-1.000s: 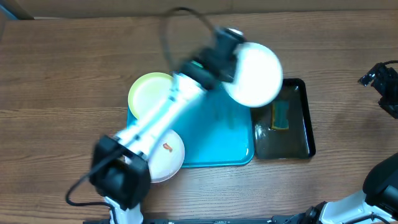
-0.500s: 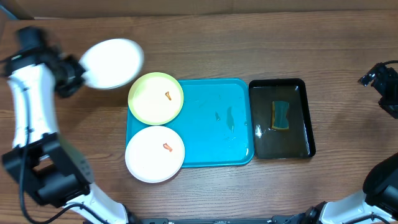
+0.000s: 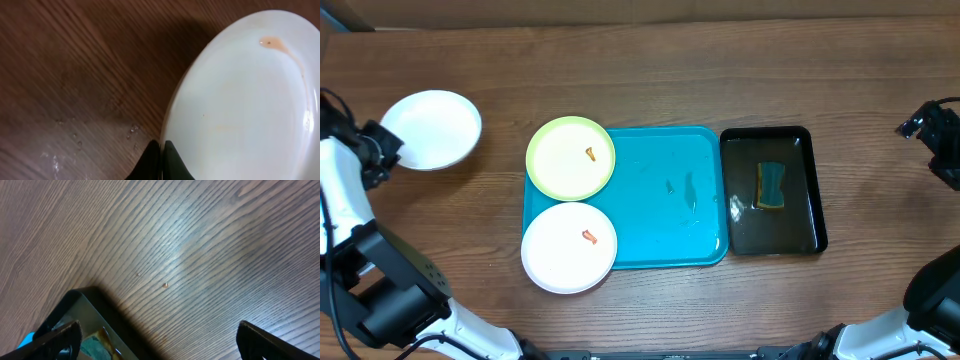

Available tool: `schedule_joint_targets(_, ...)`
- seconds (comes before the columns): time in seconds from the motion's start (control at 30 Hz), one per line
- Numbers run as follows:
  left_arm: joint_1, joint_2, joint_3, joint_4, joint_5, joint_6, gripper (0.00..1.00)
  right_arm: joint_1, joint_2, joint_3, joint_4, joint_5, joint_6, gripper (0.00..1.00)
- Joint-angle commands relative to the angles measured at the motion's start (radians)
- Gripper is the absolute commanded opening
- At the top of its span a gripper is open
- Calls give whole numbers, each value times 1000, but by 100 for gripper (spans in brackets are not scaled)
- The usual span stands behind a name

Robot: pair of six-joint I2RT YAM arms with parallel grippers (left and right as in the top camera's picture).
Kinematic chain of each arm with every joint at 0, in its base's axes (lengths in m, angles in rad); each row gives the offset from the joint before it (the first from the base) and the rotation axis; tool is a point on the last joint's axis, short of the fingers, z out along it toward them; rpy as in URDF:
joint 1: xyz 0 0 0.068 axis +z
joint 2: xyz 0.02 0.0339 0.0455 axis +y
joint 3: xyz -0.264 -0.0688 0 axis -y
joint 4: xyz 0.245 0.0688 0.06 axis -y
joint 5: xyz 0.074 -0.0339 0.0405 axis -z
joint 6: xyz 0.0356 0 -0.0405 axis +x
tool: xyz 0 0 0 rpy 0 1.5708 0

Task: Clean dirty plates on tray and stack at the side
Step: 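Carry the white plate left and set it on the table beside the tray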

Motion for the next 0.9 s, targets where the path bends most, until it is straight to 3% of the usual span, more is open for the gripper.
schedule_joint_targets(0.0,-33,-29,-93,74,-17,56,4,-2,-12,11,2,1,4,100)
schedule_joint_targets(0.27,-91,-29,-244,268,-11,56,4,-2,-12,11,2,1,4,100)
schedule_joint_targets(0.73,-106,-21,-276,346,-32,55,6,-2,-12,11,2,1,4,100)
schedule_joint_targets(0.77,-106,-19,-276,344,-32,55,15,-2,-12,11,2,1,4,100)
schedule_joint_targets(0.83,-106,-19,-276,327,-24,56,66,-2,-12,11,2,1,4,100)
schedule_joint_targets(0.87,-106,-19,-276,319,-23,55,80,-2,-12,11,2,1,4,100)
